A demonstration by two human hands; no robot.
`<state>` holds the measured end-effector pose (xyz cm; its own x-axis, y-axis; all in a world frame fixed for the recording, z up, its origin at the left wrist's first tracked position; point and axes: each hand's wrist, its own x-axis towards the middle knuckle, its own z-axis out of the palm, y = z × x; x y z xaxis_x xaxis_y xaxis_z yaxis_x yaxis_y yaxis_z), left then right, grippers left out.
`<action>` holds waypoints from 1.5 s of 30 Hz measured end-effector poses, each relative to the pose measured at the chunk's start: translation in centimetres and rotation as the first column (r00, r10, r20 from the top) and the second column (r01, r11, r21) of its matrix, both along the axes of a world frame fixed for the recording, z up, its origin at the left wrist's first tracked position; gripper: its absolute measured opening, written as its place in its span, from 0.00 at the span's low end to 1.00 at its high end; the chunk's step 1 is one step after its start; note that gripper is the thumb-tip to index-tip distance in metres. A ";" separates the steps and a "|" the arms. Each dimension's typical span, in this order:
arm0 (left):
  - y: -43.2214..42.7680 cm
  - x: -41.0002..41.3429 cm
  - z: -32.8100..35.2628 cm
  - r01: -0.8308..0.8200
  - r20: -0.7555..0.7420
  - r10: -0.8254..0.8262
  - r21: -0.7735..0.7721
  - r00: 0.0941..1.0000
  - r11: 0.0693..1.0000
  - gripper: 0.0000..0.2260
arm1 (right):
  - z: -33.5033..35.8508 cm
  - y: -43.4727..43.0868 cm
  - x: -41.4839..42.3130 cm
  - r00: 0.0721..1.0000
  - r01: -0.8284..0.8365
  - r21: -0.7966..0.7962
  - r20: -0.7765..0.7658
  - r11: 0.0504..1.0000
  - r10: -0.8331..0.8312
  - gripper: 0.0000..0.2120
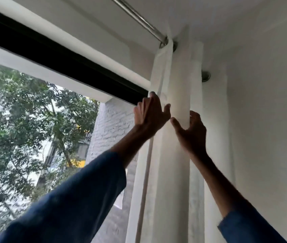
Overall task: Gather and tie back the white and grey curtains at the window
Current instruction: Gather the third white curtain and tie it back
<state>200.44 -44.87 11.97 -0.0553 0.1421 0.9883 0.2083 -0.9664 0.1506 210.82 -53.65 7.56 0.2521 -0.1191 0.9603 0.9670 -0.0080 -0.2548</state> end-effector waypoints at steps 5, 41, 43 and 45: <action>0.3 -2.3 5.2 -0.195 0.043 0.191 0.108 0.981 0.975 0.15 | 5.0 2.0 -0.1 1.000 0.008 0.002 0.021 1.000 -0.008 0.31; 7.1 -28.6 6.8 -0.163 0.048 0.162 0.020 0.986 0.986 0.35 | 13.5 8.2 -13.5 0.975 0.224 0.118 -0.022 0.967 -0.223 0.13; 6.7 -28.8 7.8 -0.059 0.050 0.059 0.003 0.997 0.998 0.31 | 13.9 9.4 -16.0 0.971 0.232 0.085 0.046 0.969 -0.237 0.14; 6.7 -29.4 8.5 0.027 0.032 -0.026 -0.037 0.999 0.999 0.23 | 14.1 11.1 -20.1 0.969 0.166 0.066 0.174 0.984 -0.175 0.14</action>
